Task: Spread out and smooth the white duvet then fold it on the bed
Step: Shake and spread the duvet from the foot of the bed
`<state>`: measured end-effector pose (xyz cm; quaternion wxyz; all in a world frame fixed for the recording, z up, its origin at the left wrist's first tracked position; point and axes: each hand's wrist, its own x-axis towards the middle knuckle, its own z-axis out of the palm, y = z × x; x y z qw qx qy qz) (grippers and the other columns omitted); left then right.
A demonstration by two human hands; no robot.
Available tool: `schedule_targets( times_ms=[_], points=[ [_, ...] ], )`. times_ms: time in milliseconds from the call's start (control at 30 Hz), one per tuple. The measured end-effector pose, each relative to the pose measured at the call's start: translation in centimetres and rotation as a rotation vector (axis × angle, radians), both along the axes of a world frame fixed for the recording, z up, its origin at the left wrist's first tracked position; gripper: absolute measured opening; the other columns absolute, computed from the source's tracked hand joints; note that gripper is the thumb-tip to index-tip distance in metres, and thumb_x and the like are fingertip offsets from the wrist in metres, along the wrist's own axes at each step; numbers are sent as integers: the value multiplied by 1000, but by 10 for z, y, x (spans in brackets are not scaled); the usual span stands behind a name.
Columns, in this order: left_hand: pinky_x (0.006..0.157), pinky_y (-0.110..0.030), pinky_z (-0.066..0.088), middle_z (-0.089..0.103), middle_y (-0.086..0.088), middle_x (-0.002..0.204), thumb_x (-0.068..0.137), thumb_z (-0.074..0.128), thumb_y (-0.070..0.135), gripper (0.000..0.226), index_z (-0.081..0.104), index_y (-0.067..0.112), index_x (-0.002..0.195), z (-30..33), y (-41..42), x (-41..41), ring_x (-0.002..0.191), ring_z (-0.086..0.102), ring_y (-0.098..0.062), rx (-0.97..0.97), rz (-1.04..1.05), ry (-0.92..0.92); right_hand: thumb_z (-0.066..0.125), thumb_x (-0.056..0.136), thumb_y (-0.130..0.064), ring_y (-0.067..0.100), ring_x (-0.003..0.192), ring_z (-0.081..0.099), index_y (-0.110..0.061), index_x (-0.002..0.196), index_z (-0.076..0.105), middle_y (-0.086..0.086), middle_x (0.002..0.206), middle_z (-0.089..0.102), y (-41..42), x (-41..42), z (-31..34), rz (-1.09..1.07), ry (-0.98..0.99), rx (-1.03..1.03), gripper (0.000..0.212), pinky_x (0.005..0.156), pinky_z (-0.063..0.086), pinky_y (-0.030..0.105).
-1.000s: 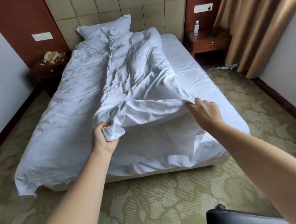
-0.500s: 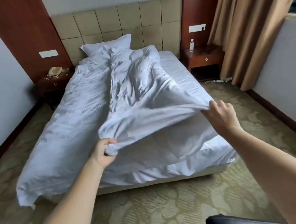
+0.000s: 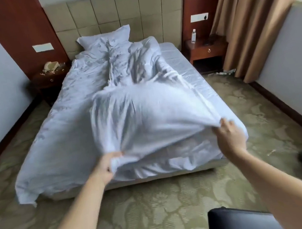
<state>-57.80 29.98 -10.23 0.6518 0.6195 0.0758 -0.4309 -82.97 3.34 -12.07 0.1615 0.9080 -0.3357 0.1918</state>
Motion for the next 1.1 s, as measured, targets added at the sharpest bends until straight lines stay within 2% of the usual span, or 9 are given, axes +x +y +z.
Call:
schedule_targets(
  times_ms=[133, 267, 333, 400, 500, 633, 767, 933, 1100],
  points=[
    [55, -26, 30, 37, -11, 75, 84, 53, -14, 18, 45, 0, 78, -58, 22, -52, 63, 37, -19, 368, -132, 152, 49, 91, 1, 30, 117, 44, -12, 126, 58, 6, 132, 41, 43, -34, -68, -119, 632, 426, 38, 78, 55, 34],
    [60, -25, 47, 54, -7, 76, 71, 70, 1, 21, 54, 7, 84, -7, -17, -17, 64, 53, -18, 225, -110, -166, 78, 62, 8, 37, 80, 57, -5, 75, 69, 15, 97, 56, 1, -6, -17, -7, 329, 118, 20, 38, 44, 33],
    [53, -22, 42, 60, 1, 67, 67, 71, 13, 20, 60, 14, 84, 15, -23, -1, 55, 56, -9, 64, -47, -214, 81, 52, 11, 37, 67, 54, -2, 61, 62, 18, 82, 56, -18, -14, 0, -22, 126, 78, 24, 36, 28, 24],
    [44, -19, 37, 63, 3, 61, 83, 62, 7, 9, 68, 13, 80, -4, -8, -6, 41, 55, -5, 22, -31, -98, 71, 67, 8, 35, 81, 57, -6, 79, 67, 14, 93, 57, -3, -23, -8, -75, 248, 182, 19, 39, 39, 33],
    [34, -17, 28, 54, -9, 65, 82, 58, -9, 12, 57, 3, 84, -74, 29, -41, 44, 46, -20, 396, -165, 41, 46, 92, -2, 30, 110, 55, -6, 119, 59, 9, 120, 52, 33, -39, -51, -96, 696, 496, 31, 77, 53, 40],
    [49, -24, 33, 51, -12, 75, 66, 79, 5, 30, 56, 4, 86, -67, 20, -28, 52, 40, -19, 484, -135, -148, 52, 65, 3, 33, 60, 61, -1, 68, 65, 14, 73, 57, 31, -19, -26, 201, 217, 213, 13, 28, 38, 29],
    [54, -27, 36, 63, -3, 66, 71, 80, 15, 26, 56, 8, 68, -14, -3, -1, 58, 47, -16, 353, 73, -433, 43, 77, 7, 38, 73, 56, 0, 89, 58, 20, 80, 56, 8, 1, 28, -8, -176, 212, 21, 45, 29, 31],
    [54, -26, 39, 61, -9, 98, 71, 82, 29, 57, 58, 1, 115, 12, 2, 1, 77, 58, -21, 220, 285, -481, 52, 80, 11, 41, 84, 55, 8, 81, 59, 26, 85, 55, 8, -21, 27, -91, -115, 270, 8, 50, 35, 37],
    [39, -16, 35, 55, -7, 73, 75, 78, 28, 38, 56, 5, 96, -10, -1, -24, 61, 57, -20, 253, 273, -477, 56, 71, 13, 37, 82, 58, 2, 75, 66, 17, 82, 60, 12, -48, 13, -88, 140, 127, 15, 47, 48, 36]
  ],
)
